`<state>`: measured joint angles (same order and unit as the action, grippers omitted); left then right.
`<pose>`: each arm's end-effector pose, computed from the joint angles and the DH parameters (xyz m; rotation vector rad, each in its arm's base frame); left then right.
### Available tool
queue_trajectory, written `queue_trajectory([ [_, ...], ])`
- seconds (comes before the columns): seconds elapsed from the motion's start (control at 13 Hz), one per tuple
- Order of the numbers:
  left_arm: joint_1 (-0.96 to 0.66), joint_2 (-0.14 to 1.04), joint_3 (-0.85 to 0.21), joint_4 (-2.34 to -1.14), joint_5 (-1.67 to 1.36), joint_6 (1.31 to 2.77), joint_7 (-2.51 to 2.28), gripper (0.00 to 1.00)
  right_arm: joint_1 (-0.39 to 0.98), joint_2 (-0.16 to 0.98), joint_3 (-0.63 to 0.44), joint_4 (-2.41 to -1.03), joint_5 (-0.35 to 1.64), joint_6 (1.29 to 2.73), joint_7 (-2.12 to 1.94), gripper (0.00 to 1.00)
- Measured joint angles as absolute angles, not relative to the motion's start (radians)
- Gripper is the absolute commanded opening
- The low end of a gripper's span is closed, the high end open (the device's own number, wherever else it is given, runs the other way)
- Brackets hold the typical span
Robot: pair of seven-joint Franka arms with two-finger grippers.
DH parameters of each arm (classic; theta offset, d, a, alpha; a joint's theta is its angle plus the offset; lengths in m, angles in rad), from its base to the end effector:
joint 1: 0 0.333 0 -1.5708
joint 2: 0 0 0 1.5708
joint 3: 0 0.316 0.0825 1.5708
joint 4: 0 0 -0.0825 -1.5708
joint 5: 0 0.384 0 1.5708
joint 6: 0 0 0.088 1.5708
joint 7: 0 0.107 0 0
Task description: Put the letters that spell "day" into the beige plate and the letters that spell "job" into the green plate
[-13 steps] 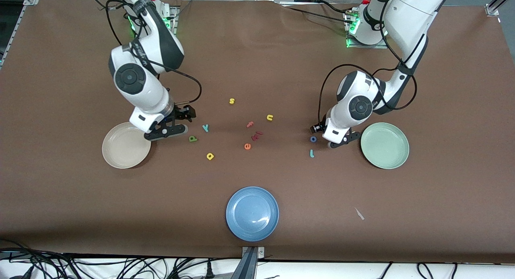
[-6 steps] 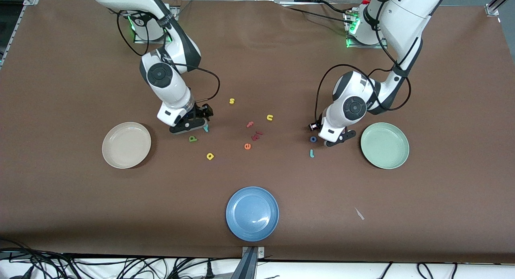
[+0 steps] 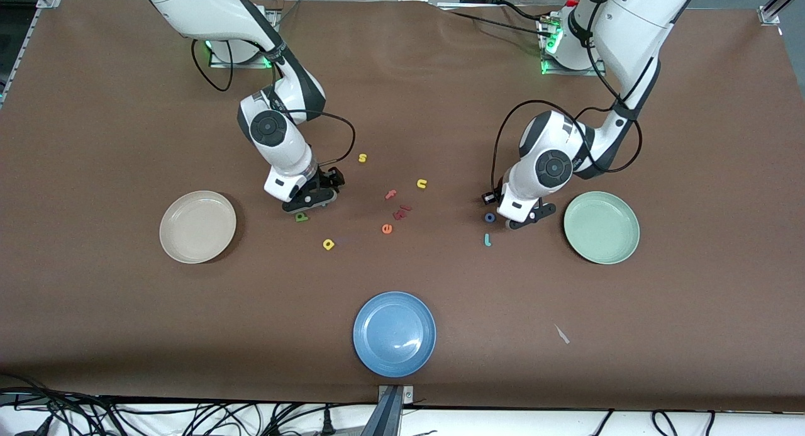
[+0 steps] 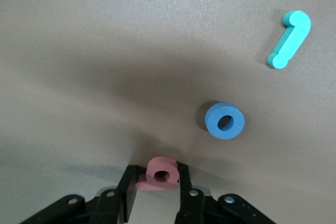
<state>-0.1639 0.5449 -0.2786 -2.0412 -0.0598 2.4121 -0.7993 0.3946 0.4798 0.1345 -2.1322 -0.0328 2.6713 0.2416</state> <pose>0.5221 -0.2492 0.1688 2.9925 0.6566 -0.3588 0.4992 0.2935 0.1864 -3.0401 -0.4583 -0.0651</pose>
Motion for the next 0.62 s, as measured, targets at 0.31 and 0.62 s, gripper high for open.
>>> queue_trajectory([
  [0.31, -0.164, 0.545, -0.279, -2.041, -0.058, 2.411, -0.799, 0.15, 0.395, 0.489, 0.134, -2.132, -0.034, 2.671, 0.235, 0.83],
  [0.62, -0.147, 0.505, -0.266, -2.015, -0.048, 2.321, -0.751, 0.15, 0.395, 0.494, 0.129, -2.132, -0.035, 2.671, 0.209, 0.70],
])
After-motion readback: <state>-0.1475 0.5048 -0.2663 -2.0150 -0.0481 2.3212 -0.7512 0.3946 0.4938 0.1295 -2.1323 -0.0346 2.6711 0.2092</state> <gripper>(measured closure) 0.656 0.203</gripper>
